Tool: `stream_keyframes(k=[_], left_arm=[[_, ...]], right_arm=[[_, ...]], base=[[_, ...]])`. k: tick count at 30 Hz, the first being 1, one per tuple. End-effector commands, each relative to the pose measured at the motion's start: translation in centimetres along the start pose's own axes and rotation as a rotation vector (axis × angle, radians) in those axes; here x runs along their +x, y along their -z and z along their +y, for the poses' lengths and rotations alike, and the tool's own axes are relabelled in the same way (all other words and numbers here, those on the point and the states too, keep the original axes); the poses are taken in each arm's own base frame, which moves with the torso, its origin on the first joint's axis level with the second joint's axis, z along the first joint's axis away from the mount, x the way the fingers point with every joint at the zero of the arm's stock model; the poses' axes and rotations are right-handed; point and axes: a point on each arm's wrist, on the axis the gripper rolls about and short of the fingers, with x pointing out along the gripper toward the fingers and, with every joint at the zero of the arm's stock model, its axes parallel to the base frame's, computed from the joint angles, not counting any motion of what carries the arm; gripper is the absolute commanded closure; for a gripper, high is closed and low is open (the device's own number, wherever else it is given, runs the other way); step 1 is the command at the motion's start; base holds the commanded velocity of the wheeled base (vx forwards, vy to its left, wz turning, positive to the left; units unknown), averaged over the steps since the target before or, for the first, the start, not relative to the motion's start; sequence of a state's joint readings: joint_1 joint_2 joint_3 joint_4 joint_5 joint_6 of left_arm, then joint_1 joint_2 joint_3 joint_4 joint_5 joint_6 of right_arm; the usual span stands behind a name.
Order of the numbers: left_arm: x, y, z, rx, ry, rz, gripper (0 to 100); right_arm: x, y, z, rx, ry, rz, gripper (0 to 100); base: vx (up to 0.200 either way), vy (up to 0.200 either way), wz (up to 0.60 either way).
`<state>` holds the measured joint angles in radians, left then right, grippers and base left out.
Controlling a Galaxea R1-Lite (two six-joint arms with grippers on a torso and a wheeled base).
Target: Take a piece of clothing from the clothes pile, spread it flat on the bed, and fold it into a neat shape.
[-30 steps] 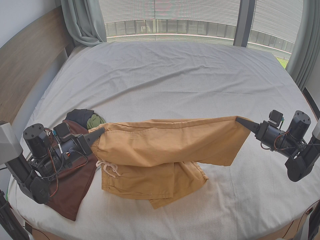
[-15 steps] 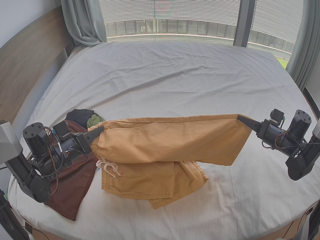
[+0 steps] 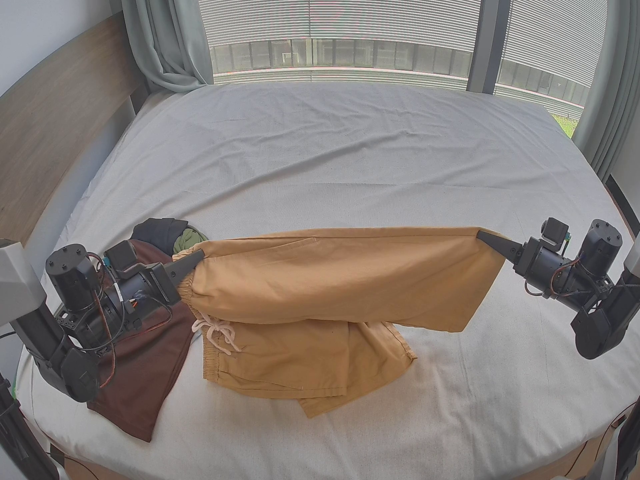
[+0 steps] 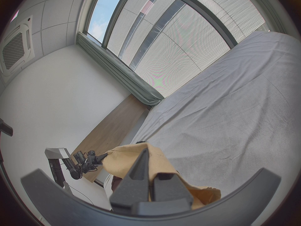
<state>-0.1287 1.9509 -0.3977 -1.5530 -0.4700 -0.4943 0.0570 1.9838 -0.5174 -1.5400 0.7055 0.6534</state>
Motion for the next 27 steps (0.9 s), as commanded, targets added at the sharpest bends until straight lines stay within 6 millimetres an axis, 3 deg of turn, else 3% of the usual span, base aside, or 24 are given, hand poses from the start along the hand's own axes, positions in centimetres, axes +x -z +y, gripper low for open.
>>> stream_keyframes(k=[1, 12, 27], left_arm=[[0.1, 0.0, 0.0, 0.0, 0.002, -0.001, 100], [0.8, -0.7, -0.1, 0.016, 0.019, -0.032, 100], [4.9, -0.5, 2.7, 0.021, -0.024, -0.085, 100]], right_arm=[[0.3, 0.5, -0.1, 0.01, -0.002, 0.014, 100], [1.7, 0.1, 0.3, -0.013, -0.044, 0.007, 100], [4.1, -1.2, -3.0, 0.044, -0.042, -0.04, 100]], base=[[0.0, 0.0, 0.0], [0.0, 0.0, 0.0], [0.0, 0.0, 0.0]])
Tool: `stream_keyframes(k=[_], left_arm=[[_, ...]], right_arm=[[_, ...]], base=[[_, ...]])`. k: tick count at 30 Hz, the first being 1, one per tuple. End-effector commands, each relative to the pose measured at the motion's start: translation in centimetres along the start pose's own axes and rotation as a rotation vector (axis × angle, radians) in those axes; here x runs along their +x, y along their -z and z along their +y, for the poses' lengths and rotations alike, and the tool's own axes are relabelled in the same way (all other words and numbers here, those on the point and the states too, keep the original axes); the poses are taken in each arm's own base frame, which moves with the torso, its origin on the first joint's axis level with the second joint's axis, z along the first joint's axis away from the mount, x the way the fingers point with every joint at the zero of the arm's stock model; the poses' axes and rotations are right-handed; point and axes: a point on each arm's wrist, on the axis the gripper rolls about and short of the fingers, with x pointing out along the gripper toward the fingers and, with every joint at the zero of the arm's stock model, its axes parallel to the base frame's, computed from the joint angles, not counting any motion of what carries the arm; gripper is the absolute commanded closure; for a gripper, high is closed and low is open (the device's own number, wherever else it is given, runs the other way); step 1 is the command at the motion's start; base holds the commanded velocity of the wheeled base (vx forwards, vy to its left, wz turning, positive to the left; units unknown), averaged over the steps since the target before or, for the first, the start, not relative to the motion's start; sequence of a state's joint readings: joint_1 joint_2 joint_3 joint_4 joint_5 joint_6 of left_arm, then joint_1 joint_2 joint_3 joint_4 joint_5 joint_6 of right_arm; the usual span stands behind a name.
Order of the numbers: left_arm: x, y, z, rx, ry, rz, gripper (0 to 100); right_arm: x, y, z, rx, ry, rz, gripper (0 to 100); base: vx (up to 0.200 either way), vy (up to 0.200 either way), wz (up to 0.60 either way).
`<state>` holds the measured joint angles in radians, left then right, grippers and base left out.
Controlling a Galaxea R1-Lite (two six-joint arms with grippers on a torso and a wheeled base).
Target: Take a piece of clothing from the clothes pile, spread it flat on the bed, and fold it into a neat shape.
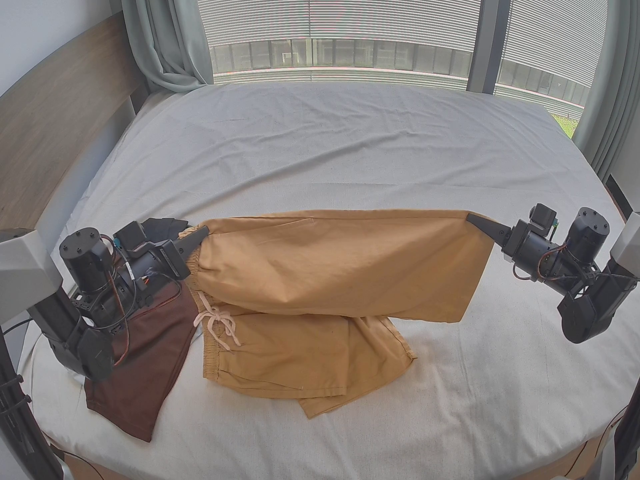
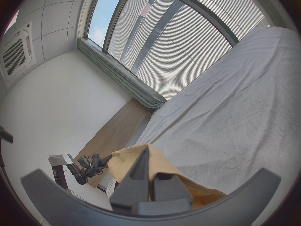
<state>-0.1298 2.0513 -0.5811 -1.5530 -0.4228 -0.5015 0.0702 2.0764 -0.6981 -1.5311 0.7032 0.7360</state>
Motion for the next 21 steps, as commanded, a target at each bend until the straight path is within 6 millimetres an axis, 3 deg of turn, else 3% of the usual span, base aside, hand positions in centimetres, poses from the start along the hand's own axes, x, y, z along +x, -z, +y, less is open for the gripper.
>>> stream_keyframes(k=[1, 13, 21], left_arm=[[1.2, 1.0, 1.2, -0.008, -0.024, 0.002, 100], [4.3, 1.6, 2.2, -0.033, -0.072, -0.072, 100], [6.5, 3.2, 3.6, -0.065, -0.119, -0.104, 100]], right_arm=[[1.0, 0.1, -1.7, 0.009, 0.004, -0.002, 100], [3.0, 0.5, -4.1, 0.031, -0.006, -0.011, 100], [4.5, 0.6, -6.0, 0.057, -0.018, -0.023, 100]], base=[[0.0, 0.0, 0.0], [0.0, 0.0, 0.0], [0.0, 0.0, 0.0]])
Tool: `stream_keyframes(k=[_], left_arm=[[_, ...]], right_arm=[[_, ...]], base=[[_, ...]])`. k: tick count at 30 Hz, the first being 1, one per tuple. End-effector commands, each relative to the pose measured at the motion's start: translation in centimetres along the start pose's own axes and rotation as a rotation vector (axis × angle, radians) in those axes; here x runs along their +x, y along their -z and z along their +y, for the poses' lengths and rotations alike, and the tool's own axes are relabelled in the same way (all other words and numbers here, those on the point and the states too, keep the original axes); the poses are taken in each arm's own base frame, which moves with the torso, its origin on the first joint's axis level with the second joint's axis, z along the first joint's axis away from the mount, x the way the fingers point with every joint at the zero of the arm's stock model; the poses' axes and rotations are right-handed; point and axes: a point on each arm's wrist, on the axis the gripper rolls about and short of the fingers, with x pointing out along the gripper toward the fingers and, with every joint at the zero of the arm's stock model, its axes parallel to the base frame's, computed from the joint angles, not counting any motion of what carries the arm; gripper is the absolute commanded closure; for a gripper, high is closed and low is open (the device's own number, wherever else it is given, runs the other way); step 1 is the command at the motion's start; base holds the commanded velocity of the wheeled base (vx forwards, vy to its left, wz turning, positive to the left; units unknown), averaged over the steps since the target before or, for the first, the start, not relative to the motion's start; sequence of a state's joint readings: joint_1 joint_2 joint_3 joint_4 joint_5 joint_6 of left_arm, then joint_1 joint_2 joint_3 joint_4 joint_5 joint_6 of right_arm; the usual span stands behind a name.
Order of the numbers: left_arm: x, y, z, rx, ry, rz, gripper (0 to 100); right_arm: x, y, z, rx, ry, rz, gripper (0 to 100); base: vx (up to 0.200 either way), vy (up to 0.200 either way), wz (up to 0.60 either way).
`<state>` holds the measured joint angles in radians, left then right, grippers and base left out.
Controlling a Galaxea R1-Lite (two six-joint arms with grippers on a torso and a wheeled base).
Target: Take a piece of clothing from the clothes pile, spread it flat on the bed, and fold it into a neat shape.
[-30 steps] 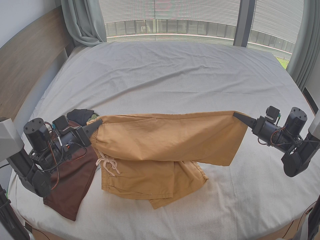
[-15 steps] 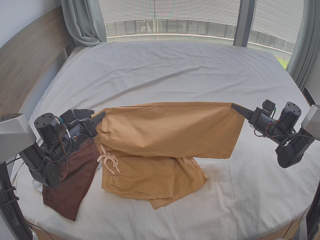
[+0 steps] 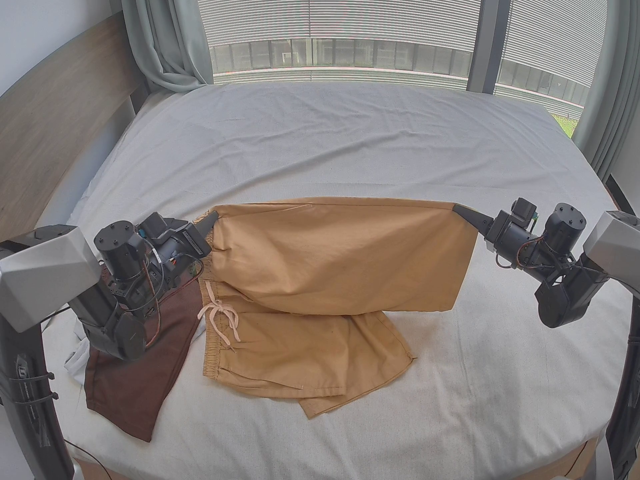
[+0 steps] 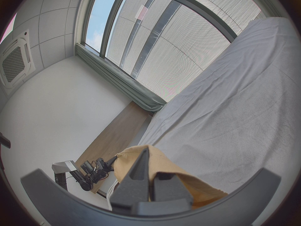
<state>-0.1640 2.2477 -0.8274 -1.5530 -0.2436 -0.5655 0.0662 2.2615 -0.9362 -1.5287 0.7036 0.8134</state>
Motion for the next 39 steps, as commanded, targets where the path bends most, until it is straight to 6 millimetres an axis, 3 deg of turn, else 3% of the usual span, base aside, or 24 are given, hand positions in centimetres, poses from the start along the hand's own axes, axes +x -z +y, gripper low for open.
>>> stream_keyframes(k=[1, 9, 25, 39], left_arm=[[1.1, 1.7, 1.2, -0.014, -0.023, 0.009, 100], [2.7, 1.5, 2.0, -0.045, -0.041, -0.062, 100], [4.3, 2.5, 4.1, -0.047, -0.069, -0.102, 100], [4.6, 2.5, 5.4, -0.073, -0.08, -0.114, 100]], right_arm=[[0.9, 0.8, -1.9, 0.014, 0.007, 0.007, 100], [2.5, 1.1, -4.1, 0.032, 0.021, 0.02, 100], [5.6, 0.1, -6.5, 0.026, 0.013, 0.019, 100], [6.9, 0.3, -7.0, 0.02, -0.004, 0.019, 100]], base=[[0.0, 0.0, 0.0], [0.0, 0.0, 0.0], [0.0, 0.0, 0.0], [0.0, 0.0, 0.0]])
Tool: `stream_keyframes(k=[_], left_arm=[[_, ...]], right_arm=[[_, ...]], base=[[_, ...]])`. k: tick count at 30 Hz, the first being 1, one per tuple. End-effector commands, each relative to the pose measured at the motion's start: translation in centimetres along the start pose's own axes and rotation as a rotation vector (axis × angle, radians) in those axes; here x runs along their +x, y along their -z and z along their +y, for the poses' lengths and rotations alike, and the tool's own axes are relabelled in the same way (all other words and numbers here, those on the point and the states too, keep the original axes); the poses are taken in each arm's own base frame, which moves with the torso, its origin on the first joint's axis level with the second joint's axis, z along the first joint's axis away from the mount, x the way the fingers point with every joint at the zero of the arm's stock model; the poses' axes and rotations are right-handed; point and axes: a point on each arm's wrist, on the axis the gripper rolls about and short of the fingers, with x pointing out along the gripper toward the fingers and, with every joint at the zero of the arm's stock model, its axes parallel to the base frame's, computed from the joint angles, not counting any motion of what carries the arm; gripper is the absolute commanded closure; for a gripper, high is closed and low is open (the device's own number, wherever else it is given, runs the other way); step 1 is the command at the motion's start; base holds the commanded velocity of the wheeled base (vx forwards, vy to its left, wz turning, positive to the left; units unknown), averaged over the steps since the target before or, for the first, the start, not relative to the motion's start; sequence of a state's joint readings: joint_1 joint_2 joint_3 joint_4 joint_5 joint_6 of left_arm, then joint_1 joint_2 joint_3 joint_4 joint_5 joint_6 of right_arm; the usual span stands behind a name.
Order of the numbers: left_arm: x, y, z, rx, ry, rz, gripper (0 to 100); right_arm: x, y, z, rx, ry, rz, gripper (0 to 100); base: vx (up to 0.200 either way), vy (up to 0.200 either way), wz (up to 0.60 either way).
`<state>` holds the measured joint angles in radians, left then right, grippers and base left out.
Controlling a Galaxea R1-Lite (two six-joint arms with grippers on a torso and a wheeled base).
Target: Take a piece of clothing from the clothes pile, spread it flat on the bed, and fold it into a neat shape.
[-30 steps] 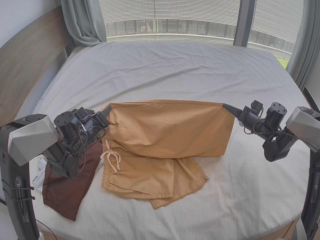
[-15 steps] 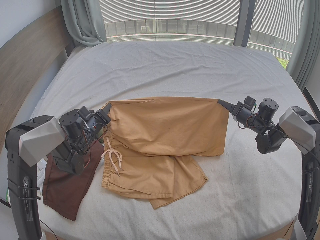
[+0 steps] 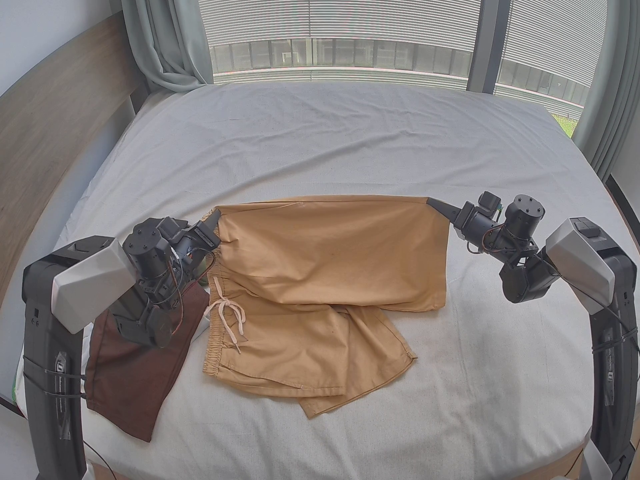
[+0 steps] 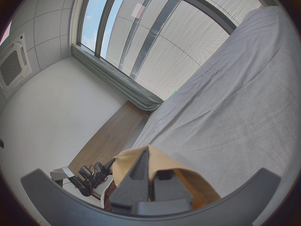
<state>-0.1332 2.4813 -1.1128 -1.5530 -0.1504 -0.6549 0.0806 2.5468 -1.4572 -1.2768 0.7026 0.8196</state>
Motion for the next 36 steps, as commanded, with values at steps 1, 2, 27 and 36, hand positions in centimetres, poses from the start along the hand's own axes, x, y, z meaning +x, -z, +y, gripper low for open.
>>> stream_keyframes(k=[1, 2, 27, 36], left_arm=[[0.1, -0.2, 0.7, 0.001, -0.007, -0.01, 100], [0.1, -0.1, 0.8, 0.003, -0.009, -0.01, 100], [-3.7, 0.0, 0.2, -0.033, -0.051, 0.124, 0], [-8.3, -1.5, -1.8, -0.057, -0.02, 0.261, 0]], right_arm=[[0.3, 0.1, -0.2, 0.005, 0.001, 0.006, 100], [0.3, 0.1, -0.2, 0.005, 0.001, 0.006, 100], [-5.3, 4.4, 5.2, 0.017, 0.041, 0.1, 0], [-6.9, 6.3, 8.2, 0.035, 0.025, 0.15, 0]], base=[[0.0, 0.0, 0.0], [0.0, 0.0, 0.0], [0.0, 0.0, 0.0], [0.0, 0.0, 0.0]])
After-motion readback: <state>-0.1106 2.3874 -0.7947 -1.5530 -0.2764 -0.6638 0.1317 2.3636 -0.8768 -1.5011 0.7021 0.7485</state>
